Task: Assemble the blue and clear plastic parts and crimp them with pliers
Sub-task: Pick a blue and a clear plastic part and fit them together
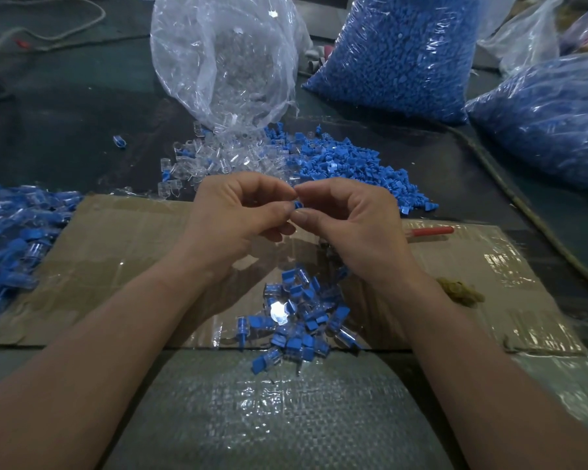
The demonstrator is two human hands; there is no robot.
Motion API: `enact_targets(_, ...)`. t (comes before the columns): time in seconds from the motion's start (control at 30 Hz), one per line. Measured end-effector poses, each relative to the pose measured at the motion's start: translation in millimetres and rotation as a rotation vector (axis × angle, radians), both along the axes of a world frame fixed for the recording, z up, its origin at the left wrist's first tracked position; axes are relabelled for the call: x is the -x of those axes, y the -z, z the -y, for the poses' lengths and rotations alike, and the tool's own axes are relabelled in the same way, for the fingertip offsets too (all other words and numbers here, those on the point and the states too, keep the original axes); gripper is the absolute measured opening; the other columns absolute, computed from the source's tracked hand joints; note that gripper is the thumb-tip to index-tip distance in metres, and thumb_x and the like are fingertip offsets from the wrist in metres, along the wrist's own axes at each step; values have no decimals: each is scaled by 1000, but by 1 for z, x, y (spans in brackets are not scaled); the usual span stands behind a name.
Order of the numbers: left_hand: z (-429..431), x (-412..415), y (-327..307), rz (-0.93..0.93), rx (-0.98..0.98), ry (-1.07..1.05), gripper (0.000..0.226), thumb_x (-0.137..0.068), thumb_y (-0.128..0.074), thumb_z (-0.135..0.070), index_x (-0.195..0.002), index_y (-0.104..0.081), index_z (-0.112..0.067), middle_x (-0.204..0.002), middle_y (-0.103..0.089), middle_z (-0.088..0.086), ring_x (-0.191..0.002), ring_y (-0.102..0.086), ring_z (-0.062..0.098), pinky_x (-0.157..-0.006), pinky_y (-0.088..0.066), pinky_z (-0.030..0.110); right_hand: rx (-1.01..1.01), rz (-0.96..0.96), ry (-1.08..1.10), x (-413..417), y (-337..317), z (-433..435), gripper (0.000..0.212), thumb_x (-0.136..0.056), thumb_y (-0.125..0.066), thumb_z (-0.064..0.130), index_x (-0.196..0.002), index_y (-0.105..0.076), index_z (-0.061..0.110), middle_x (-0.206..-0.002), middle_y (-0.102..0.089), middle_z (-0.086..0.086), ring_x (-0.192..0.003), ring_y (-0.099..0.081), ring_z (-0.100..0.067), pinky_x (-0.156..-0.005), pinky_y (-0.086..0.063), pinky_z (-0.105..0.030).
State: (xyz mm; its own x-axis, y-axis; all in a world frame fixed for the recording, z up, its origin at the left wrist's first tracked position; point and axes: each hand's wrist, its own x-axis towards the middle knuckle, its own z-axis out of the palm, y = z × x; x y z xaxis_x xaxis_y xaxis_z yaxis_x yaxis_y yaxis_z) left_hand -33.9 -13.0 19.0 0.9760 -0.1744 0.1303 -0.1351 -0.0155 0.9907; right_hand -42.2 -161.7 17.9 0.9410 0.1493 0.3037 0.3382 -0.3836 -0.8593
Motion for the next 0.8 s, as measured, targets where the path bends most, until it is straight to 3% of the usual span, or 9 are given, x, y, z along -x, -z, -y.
enact_targets(0.1,1,0,0,-28,26,-19,11,-76,-65,2,-75,-64,-9,-57,-67,0,-49,-62,9,-49,-51,16,-42,14,-29,0,1,1,22,-74,-71,11,-87,-64,27,-80,-65,16,-77,-65,2,-69,-49,-10)
enact_targets(0.3,-3,-4,2,-174,126,29,9,-62,-67,-5,-70,-64,-7,-56,-65,4,-45,-59,11,-42,-47,16,-45,93,-62,-1,4,0,35,-74,-70,-1,-104,-64,17,-86,-67,11,-81,-66,-3,-75,-52,-16)
enact_targets(0.4,-5,-5,3,-222,159,77,14,-56,-68,-10,-69,-65,-7,-59,-66,7,-47,-61,13,-43,-48,17,-16,133,-56,-2,5,2,34,-73,-71,2,-102,-64,18,-85,-66,12,-82,-66,-4,-76,-52,-18)
enact_targets(0.8,-6,-9,3,-247,200,152,16,-55,-65,-6,-71,-65,-4,-60,-67,12,-49,-64,17,-44,-50,18,96,230,-22,-3,4,9,33,-75,-70,-1,-102,-63,16,-86,-65,7,-82,-64,-2,-76,-52,-16)
